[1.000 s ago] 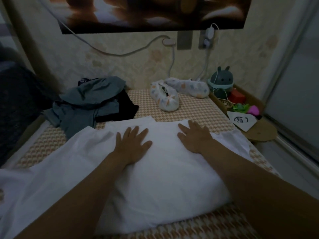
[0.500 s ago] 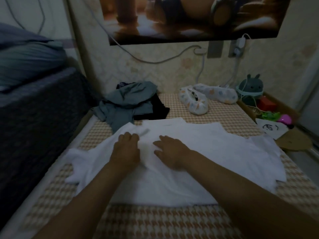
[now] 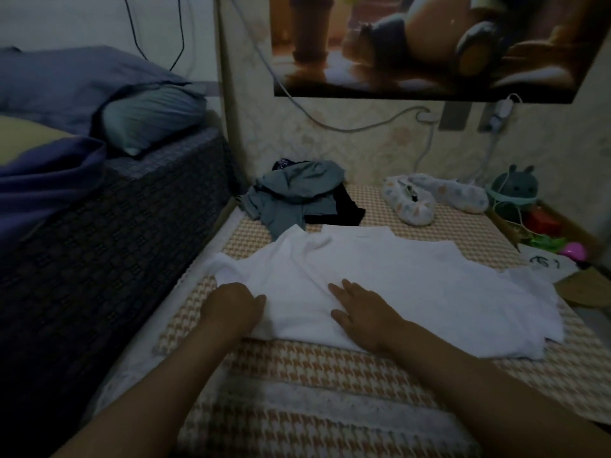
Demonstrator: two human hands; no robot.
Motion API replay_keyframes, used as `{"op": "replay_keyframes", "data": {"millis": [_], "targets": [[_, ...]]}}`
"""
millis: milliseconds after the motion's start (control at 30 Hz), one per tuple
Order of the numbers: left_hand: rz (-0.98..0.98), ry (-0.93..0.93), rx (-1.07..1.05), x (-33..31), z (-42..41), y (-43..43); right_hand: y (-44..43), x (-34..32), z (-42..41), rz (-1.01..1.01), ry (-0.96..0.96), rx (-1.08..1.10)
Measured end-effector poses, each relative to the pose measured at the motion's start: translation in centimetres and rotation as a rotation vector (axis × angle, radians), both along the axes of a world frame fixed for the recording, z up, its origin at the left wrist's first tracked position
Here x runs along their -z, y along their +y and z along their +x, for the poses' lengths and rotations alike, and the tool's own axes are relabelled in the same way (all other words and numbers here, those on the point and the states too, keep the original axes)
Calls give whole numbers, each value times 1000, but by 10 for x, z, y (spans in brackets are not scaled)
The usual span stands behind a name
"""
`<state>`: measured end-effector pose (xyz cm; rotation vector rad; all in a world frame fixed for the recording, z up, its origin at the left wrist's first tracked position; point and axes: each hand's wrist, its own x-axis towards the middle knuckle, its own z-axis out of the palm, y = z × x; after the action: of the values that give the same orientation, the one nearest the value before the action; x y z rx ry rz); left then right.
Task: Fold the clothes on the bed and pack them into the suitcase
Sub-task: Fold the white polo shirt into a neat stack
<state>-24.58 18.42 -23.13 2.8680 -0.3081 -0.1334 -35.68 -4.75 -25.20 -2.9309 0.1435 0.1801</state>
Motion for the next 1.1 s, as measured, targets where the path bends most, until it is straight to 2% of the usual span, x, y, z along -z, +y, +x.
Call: {"op": "replay_keyframes", "data": {"millis": [100,167,233,333,400,467,533,567,600,667,733,800,867,967,1033,1100], "targets": [[-18,76,-21,-11,-8,10,3,5,-7,-17,-16,12],[-103,58,3,-16,-14,13,5,5,-10,0,-32,25],[-361,38,-12,-18,-23,14,6,5,-12,13,-40,33],[-861,34,-164,-25,-26,16,7,4,-14,42,-53,41],[-1026,89,-199,-29,-24,19,4,4,-15,72,-48,45],[-1059,134,-121,-27,-23,21,1,3,-17,73,-22,31],[-989,119,44,-21,-23,25,0,2,-21,46,13,7],[-896,65,141,-19,-21,29,0,1,-21,39,19,1],[-753,-14,211,-16,-14,35,-1,0,-21,42,16,5],[-322,-79,260,-16,2,47,-8,-2,-19,44,17,34],[92,34,307,-20,10,53,-20,-2,-18,-21,65,45],[325,210,348,-25,7,48,-31,-3,-17,-56,92,47],[495,208,378,-35,3,38,-33,-5,-12,-21,27,69],[565,23,359,-45,10,17,-30,-12,8,-120,-114,56],[376,-118,419,-43,24,-5,-30,-16,25,-198,-139,55],[110,-174,496,-36,40,-30,-34,-17,42,-210,-138,79]]}}
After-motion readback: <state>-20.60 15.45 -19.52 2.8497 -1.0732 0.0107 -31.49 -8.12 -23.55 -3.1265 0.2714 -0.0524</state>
